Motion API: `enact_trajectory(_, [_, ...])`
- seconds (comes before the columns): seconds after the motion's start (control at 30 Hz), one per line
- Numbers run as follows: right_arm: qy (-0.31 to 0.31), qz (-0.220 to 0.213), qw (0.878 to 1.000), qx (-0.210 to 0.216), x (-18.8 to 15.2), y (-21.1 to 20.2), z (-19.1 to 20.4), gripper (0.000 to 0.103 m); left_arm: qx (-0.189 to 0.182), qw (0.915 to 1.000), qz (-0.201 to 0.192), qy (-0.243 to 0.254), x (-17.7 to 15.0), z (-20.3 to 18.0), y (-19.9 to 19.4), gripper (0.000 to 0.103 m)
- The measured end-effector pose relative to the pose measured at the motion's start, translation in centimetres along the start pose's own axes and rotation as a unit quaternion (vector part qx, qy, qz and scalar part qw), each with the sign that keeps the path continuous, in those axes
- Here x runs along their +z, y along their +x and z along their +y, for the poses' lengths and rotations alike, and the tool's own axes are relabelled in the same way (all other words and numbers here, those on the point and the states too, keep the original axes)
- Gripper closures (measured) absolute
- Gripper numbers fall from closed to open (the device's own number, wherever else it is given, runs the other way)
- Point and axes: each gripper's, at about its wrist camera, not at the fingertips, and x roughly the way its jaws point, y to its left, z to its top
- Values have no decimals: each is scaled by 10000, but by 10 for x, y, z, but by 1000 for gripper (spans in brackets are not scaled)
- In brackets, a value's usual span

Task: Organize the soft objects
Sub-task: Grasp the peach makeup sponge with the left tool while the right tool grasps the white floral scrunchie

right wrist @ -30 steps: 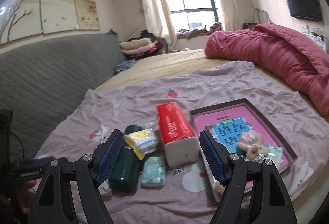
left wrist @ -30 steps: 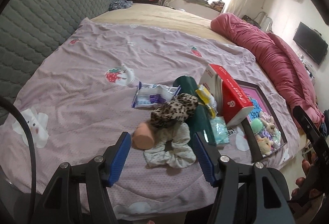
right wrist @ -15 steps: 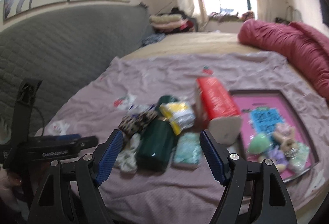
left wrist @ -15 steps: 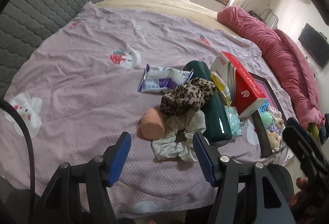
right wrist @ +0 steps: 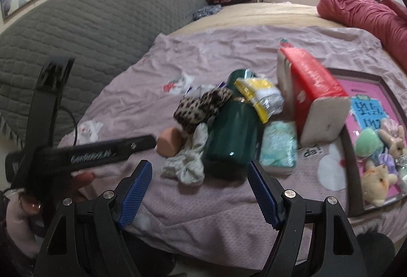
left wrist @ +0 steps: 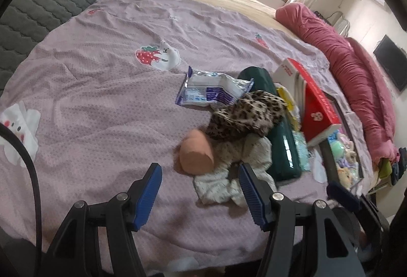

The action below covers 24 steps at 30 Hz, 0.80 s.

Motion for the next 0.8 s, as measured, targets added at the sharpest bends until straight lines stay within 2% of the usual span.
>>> enact_trajectory(0.1, [19, 159, 9999, -3, -3, 12, 3, 25, 69, 10000, 42, -1, 6, 3, 10, 41])
enact_trajectory(0.3, [7, 321, 9994, -84, -8, 32, 7, 25, -116, 9994, 250, -203, 11, 14, 29, 41])
enact_trajectory(0.57, [117, 458, 9989, 3, -12, 57, 11, 25, -205, 9990, 292, -251, 14, 17, 37, 41])
enact_trajectory(0.8, [346, 463, 9983, 44, -10, 71, 8, 45, -247, 9990, 373, 14, 13, 7, 44, 41])
